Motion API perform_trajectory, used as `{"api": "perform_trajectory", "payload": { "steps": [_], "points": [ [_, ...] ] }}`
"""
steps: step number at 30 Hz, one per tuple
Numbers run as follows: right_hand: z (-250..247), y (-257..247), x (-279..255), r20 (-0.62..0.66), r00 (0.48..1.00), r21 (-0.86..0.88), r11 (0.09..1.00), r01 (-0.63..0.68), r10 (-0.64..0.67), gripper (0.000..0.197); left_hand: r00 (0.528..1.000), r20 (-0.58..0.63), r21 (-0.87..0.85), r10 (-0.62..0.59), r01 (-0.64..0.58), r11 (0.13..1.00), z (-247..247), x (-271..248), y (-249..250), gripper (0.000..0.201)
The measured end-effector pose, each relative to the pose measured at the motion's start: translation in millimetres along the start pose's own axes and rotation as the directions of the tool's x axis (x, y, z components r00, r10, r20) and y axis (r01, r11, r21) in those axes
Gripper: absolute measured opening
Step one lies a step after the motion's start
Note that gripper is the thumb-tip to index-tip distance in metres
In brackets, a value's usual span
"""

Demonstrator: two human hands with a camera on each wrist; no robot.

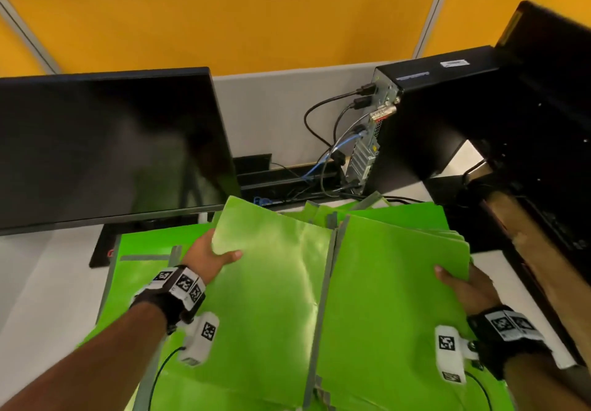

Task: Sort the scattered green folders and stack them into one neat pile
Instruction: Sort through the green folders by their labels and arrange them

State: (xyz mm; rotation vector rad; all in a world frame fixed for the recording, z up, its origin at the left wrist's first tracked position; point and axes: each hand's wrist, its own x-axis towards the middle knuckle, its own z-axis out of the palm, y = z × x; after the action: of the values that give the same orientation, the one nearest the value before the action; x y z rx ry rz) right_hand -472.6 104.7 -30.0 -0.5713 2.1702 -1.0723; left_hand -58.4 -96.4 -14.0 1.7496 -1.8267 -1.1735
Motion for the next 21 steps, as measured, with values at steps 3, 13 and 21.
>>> {"api": "perform_trajectory", "payload": {
  "steps": [3, 13, 21],
  "points": [
    [-1.8, 0.5, 3.6, -0.005, 1.0, -0.024, 1.0, 0.002, -0.002, 0.032, 0.993, -0.049, 0.087, -0.11, 0.114, 0.99, 14.9, 2.9, -8.7, 0.048],
    [-13.8, 9.3, 5.7, -0.011, 0.999, -0.044, 0.999, -0.032, 0.031, 0.033, 0.931, -0.132, 0.073, -0.34, 0.351, 0.934, 30.4, 18.8, -23.3, 0.061],
    [-14.0, 18.2, 10.1, -0.021, 0.999, -0.046, 0.998, -0.033, 0.032, 0.043, 0.936, -0.14, 0.334, -0.324, 0.352, 0.874, 50.4, 23.2, -3.9, 0.076]
  ]
}}
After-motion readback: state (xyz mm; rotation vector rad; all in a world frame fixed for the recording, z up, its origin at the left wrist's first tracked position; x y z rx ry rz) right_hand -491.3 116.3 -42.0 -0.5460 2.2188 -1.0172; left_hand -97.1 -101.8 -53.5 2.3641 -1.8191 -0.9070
